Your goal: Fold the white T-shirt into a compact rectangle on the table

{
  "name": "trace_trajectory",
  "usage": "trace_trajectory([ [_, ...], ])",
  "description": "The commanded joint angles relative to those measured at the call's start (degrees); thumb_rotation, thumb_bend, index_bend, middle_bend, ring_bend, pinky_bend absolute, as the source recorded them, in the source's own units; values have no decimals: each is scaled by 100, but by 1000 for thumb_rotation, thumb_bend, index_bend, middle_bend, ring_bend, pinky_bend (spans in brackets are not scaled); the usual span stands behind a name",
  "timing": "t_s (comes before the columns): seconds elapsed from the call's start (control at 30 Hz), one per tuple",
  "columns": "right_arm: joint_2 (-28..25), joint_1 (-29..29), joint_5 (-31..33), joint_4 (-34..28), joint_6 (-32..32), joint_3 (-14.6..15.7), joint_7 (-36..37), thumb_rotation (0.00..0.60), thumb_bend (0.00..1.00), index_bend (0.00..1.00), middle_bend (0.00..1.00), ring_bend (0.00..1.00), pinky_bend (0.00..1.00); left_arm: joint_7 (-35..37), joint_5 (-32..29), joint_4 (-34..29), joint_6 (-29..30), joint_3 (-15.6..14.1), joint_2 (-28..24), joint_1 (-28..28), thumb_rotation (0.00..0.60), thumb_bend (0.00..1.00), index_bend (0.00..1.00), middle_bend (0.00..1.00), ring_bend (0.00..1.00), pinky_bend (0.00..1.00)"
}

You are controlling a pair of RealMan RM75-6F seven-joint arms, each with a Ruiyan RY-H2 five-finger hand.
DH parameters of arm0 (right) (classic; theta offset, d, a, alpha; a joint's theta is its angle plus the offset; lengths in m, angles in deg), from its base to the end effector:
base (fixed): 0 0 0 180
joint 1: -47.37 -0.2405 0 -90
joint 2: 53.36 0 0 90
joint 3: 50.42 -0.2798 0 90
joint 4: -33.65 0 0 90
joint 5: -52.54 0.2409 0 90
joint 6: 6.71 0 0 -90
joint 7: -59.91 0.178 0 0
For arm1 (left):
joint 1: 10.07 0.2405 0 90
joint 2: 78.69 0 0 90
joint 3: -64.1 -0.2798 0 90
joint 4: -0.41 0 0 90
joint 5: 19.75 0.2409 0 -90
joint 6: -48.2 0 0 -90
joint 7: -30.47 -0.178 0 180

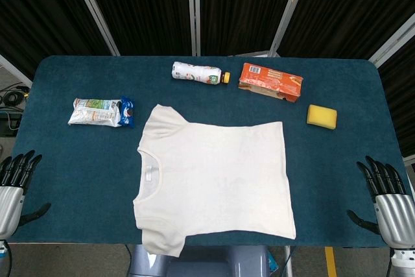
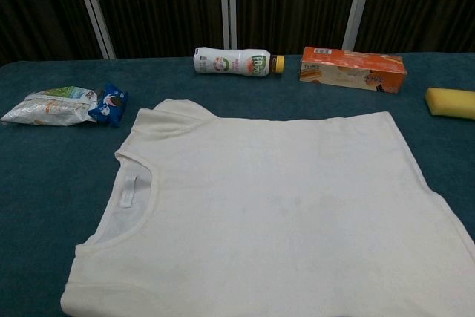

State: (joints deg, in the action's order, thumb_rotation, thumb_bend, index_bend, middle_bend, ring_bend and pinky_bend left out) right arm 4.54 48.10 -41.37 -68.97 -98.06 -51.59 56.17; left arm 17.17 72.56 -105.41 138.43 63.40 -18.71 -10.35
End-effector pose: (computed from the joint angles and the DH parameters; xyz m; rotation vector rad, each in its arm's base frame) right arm -0.3049 -0.1783 0.1651 1.3988 -0.8525 0.9647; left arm -0.2944 0.1765 0.1440 -1.4337 -0.8329 -0.8734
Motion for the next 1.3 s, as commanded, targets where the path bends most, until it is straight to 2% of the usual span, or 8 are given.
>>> trace_trajectory([
  [0.03,-1,-5,1,0,24,11,-15,600,0,39,0,0,0,-6,-4,3,3,4,4,2,600,0,0,0,0,0],
  [0.3,-4,-96,-67,-9,334,146,-147,600,0,40,0,0,0,12,9,-16,7,12,-8,0,600,0,0,0,0,0],
  [0.4,17,-211,-254,80,606,278,-233,600,0,74,0,0,0,25,1,-24,15,35,-16,-9,600,0,0,0,0,0],
  [0.63,332,-724,-1215,855,1301,712,333,600,0,320,0,0,0,-48,-126,-33,-93,102,10,-75,600,0,0,0,0,0],
  [0.77,669,-985,-1756,1387,1473,906,618,600,53,393,7,0,0,-154,-195,-31,-159,116,58,-103,600,0,0,0,0,0],
  [1.0,1328,-1153,-1989,2018,1688,1037,591,600,134,435,19,0,0,-240,-283,-9,-207,136,111,-121,600,0,0,0,0,0],
  [1.3,1723,-1144,-1983,2503,1801,1161,304,600,170,451,11,0,0,-246,-249,-10,-253,94,115,-134,600,0,0,0,0,0],
])
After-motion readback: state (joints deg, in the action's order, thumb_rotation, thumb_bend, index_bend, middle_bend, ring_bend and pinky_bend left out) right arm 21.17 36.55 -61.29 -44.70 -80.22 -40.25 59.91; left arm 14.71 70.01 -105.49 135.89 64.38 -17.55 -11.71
